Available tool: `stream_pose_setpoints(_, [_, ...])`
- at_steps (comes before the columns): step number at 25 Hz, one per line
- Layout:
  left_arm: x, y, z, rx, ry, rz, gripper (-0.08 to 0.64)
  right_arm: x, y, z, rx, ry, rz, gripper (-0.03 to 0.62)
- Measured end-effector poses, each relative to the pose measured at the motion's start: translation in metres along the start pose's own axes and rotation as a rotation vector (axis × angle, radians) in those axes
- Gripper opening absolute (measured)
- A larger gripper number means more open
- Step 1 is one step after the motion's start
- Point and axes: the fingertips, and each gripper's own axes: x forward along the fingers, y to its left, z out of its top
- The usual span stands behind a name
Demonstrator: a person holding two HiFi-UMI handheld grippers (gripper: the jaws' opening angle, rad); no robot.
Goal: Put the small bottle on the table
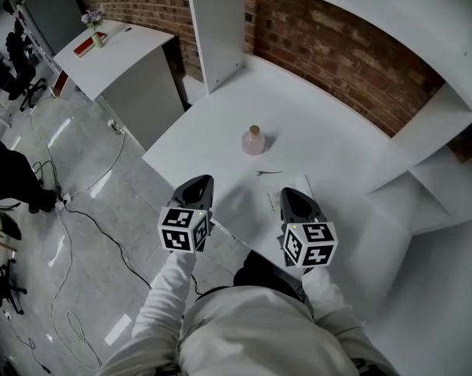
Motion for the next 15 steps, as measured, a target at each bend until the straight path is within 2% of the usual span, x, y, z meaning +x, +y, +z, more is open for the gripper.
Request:
stream_pose_setpoints(6, [-0.020, 0.008, -0.003, -0.014, -0.007, 0.026, 0.029, -0.005, 0.008, -0.001, -0.021, -0.003, 0.006, 0.028])
stream_pose_setpoints(15, [-0.041, 0.008, -0.008, 0.030, 0.002, 0.051, 0.029, -0.009, 0.014, -0.007, -0.033, 0.008, 0.006, 0.028])
